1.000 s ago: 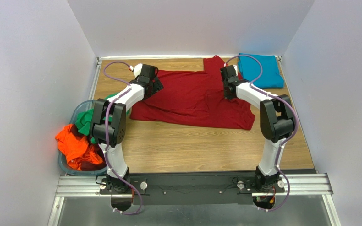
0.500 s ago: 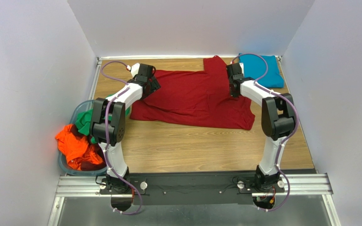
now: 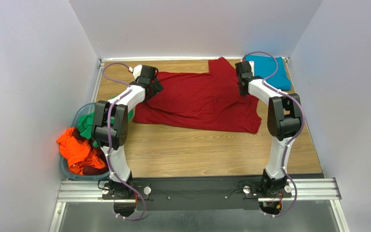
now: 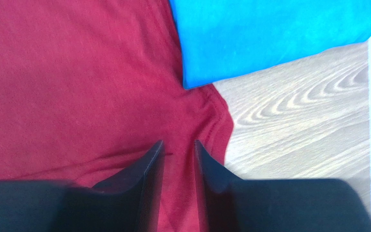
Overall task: Fold and stack the t-shirts
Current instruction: Fold the tshirt
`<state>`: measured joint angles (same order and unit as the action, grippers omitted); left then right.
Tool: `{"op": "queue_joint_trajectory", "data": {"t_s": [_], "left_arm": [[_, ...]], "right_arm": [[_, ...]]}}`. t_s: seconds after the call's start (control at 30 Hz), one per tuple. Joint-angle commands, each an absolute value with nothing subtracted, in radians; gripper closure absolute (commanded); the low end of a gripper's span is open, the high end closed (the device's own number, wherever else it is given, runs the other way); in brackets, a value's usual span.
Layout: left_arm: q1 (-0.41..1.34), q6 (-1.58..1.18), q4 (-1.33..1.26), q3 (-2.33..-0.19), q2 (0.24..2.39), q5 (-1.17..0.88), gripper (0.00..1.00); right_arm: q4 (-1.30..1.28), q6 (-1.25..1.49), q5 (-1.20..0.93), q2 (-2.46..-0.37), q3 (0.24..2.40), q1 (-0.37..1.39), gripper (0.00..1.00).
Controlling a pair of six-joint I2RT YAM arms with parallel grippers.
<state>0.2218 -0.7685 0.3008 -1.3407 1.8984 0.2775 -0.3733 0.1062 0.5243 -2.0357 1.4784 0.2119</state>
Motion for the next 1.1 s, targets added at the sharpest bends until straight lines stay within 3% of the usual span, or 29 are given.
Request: {"op": "queue_joint_trajectory", "data": {"t_s": [0.0, 0.03, 0.07, 0.17, 0.37, 0.5, 0.77, 1.07], "left_arm": [[0.218, -0.755, 0.304, -1.329, 1.864, 0.298, 0.07], [0.218, -0.756, 0.301, -1.318, 1.855, 0.293, 0.06], [0.218, -0.758, 0.296, -1.304, 1.842, 0.275, 0.06], [0.232, -0.767, 0.279, -1.238, 1.783, 0.242, 0.06], [0.297, -0.798, 0.232, -1.086, 1.666, 0.236, 0.03], [0.311, -0.79, 0.193, -1.031, 1.683, 0.225, 0.02], [0.319, -0.792, 0.14, -1.049, 1.752, 0.196, 0.02], [0.319, -0.793, 0.17, -1.166, 1.801, 0.225, 0.02]], "right_arm": [[-0.39, 0.11, 0.585, -2.04, 1.516, 0.209, 0.44], [-0.391, 0.118, 0.575, -2.023, 1.505, 0.209, 0.28], [-0.399, 0.13, 0.559, -2.004, 1.493, 0.209, 0.01], [-0.419, 0.207, 0.473, -1.886, 1.405, 0.209, 0.0], [-0.402, 0.311, 0.104, -1.626, 1.153, 0.215, 0.0], [-0.376, 0.293, -0.049, -1.574, 1.048, 0.25, 0.0], [-0.318, 0.29, -0.117, -1.624, 0.991, 0.282, 0.0], [-0.314, 0.29, -0.041, -1.623, 0.963, 0.285, 0.0]]}}
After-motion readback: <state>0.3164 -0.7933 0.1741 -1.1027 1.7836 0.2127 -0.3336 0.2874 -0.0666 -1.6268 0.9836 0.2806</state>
